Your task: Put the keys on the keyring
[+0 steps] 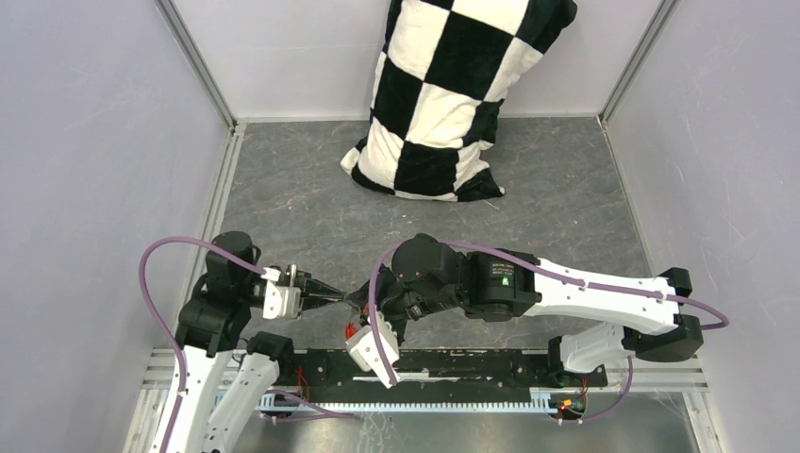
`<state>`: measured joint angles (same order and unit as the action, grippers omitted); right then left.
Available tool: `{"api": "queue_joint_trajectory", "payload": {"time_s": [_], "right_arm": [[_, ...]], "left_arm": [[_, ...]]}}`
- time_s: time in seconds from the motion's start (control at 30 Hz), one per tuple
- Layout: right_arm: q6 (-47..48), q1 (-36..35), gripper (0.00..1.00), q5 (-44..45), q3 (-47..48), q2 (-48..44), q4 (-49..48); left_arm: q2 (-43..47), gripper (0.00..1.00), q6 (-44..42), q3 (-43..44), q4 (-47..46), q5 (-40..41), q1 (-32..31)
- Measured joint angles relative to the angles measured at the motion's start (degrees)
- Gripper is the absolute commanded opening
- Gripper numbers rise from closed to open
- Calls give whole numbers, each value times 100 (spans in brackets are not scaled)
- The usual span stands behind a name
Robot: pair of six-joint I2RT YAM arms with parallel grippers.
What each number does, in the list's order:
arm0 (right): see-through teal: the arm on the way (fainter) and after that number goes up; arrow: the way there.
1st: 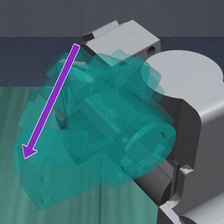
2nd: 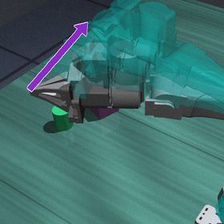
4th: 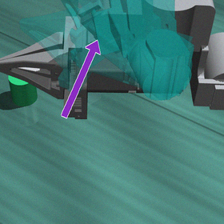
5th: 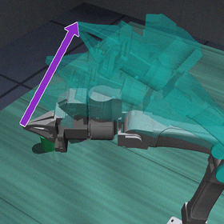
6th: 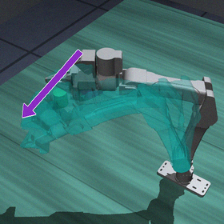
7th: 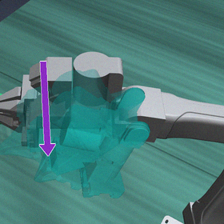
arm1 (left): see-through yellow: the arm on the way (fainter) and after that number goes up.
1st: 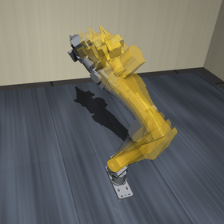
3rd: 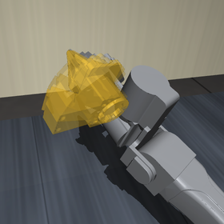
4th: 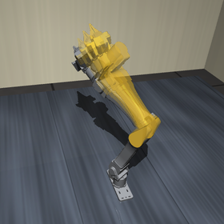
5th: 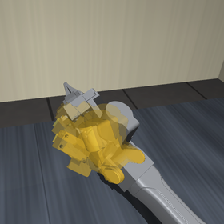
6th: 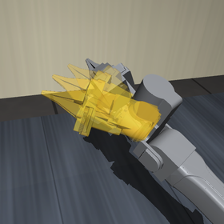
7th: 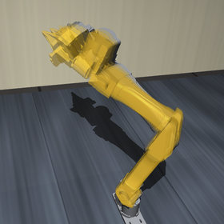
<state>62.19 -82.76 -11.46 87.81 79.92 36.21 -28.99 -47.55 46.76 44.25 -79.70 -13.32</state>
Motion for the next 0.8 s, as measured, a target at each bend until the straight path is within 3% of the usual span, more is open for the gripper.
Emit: {"api": "queue_joint_trajectory", "payload": {"time_s": [0.43,0.8], "right_arm": [[-105,4,0,-13,81,57,33],[-315,70,28,-48,442,450,-76]], "left_arm": [[57,2,-2,-7,2,28,0],[94,2,-2,-26,4,116,-20]]}}
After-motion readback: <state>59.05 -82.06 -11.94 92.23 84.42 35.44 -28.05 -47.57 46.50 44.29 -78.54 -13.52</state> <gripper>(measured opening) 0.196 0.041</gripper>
